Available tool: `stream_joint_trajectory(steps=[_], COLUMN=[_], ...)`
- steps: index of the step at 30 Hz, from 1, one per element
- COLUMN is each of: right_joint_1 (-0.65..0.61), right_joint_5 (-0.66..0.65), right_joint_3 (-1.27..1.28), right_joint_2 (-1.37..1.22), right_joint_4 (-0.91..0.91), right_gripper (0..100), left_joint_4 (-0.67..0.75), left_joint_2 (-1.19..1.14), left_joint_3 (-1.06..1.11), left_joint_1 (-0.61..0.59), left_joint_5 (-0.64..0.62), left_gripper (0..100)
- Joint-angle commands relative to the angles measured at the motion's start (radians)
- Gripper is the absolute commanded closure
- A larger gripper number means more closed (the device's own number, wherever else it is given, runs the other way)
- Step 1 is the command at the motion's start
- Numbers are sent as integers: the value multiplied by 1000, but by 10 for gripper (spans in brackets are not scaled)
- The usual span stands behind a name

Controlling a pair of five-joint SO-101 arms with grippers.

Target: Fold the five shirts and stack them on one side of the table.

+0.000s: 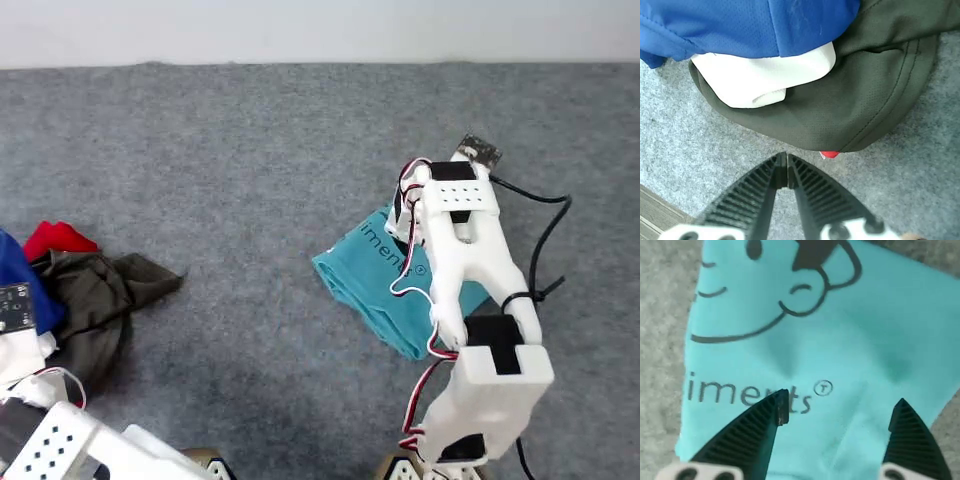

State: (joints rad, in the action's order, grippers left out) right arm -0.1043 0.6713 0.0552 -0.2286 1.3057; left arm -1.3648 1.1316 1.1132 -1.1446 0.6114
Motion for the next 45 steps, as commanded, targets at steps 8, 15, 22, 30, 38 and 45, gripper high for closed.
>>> stream_joint_trajectory(steps=[8,15,22,30,38,45], right_joint_1=[13,16,67,90,93,274], right_joint_5=[18,21,20,8,-224,-555], right_joint_3=[46,256,393,333,327,328], right_joint_2=[151,134,28,-30,44,226], right_joint_4=[81,-222,-421,-354,-266,-225], right_gripper=[539,574,642,909,987,990], left_joint_4=[18,18,18,18,18,18], left_joint_2=[3,5,6,6,6,6], left_joint_3=[-4,-4,-4,-4,-4,-4], left_joint_1=[6,6,6,6,6,6], left_joint_5=[6,6,6,6,6,6], left_gripper=[985,985,985,985,985,985])
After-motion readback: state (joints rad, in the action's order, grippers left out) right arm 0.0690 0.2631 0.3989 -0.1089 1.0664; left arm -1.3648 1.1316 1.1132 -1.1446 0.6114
